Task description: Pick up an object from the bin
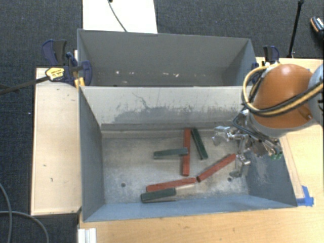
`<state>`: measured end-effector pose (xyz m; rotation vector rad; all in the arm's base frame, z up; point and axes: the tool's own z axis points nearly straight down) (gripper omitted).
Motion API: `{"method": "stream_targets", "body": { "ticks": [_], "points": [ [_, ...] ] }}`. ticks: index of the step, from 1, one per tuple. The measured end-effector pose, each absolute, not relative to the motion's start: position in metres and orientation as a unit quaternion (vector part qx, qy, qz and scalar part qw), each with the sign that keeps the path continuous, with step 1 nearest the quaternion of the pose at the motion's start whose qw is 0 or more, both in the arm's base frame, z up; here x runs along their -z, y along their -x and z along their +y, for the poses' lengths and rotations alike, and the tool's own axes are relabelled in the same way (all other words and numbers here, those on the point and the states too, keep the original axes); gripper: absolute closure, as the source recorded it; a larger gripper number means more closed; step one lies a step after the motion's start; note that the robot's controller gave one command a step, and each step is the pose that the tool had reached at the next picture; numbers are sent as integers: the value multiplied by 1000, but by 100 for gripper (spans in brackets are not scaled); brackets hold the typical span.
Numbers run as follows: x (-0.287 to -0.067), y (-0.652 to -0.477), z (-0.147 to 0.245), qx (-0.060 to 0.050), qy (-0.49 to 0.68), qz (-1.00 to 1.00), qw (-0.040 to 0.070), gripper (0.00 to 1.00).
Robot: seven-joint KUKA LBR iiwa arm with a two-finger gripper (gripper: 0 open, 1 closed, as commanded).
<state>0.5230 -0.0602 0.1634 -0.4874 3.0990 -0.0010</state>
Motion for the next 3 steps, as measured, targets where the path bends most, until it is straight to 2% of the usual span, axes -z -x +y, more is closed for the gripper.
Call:
{"method": "stream_targets", "body": {
  "ticks": [1,2,3],
  "points": [
    [-145,-499,-52,0,177,984,1,0],
    [-72,-500,-59,0,262,965,2,0],
    [-70,-533,-62,0,291,957,1,100]
  ]
}}
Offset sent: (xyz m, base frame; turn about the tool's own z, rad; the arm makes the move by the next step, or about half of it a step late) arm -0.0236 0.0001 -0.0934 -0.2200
